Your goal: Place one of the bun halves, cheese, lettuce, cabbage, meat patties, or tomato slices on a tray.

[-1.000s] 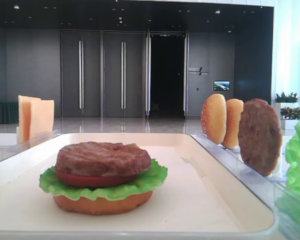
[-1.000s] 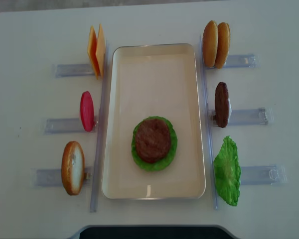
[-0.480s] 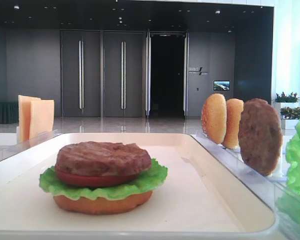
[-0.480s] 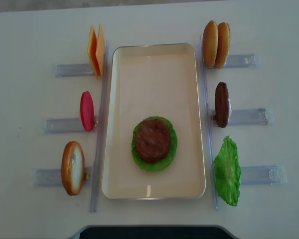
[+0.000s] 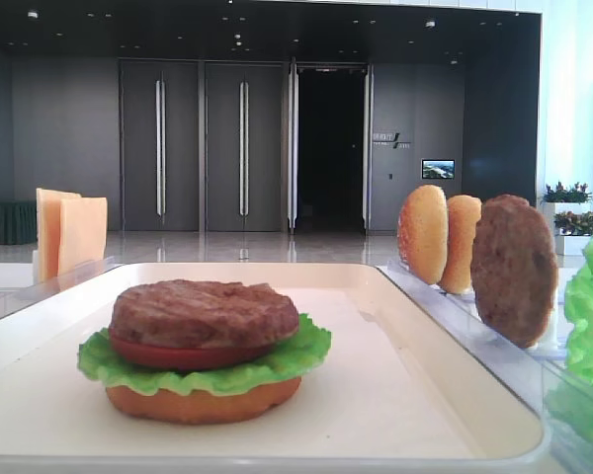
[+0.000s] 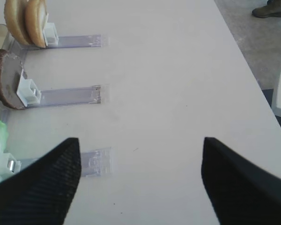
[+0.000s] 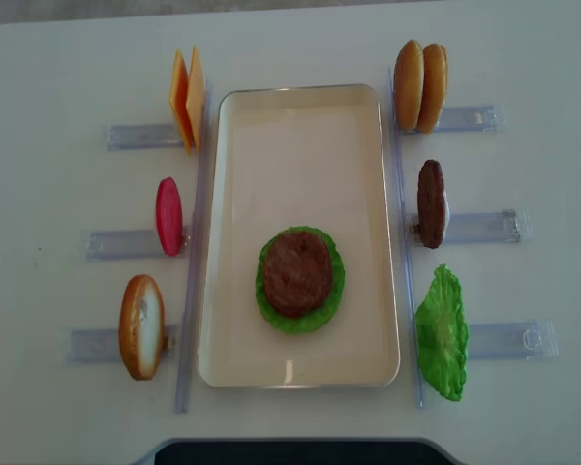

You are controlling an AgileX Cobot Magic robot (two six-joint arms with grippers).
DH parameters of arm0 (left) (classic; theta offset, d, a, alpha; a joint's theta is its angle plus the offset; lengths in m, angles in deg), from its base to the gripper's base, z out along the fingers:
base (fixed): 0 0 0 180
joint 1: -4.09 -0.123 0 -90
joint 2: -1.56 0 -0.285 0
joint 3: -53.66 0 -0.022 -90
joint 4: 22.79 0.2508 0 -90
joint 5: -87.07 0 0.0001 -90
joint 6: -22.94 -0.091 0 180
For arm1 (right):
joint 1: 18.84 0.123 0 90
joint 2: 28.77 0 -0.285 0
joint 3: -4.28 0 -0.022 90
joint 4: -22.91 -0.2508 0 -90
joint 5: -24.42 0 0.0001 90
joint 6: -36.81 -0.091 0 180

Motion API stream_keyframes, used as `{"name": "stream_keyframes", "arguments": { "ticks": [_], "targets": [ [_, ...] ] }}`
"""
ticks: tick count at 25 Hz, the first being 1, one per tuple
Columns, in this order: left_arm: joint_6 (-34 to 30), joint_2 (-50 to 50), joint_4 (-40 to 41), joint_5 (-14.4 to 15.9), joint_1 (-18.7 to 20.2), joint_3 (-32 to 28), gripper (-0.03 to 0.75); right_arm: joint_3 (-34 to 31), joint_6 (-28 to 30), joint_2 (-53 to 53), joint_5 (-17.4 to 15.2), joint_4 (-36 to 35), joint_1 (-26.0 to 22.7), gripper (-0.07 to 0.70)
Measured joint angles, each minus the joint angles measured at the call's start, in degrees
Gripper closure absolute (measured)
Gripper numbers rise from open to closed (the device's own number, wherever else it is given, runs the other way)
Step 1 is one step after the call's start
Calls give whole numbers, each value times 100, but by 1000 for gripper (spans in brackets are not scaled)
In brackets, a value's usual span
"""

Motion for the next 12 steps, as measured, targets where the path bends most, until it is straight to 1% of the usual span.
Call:
{"name": "stream_keyframes", "arguments": {
  "ticks": [12],
  "targets": [
    [0, 0, 0, 0, 0, 0, 716, 0, 2, 0, 0, 0, 0, 94]
  ]
}}
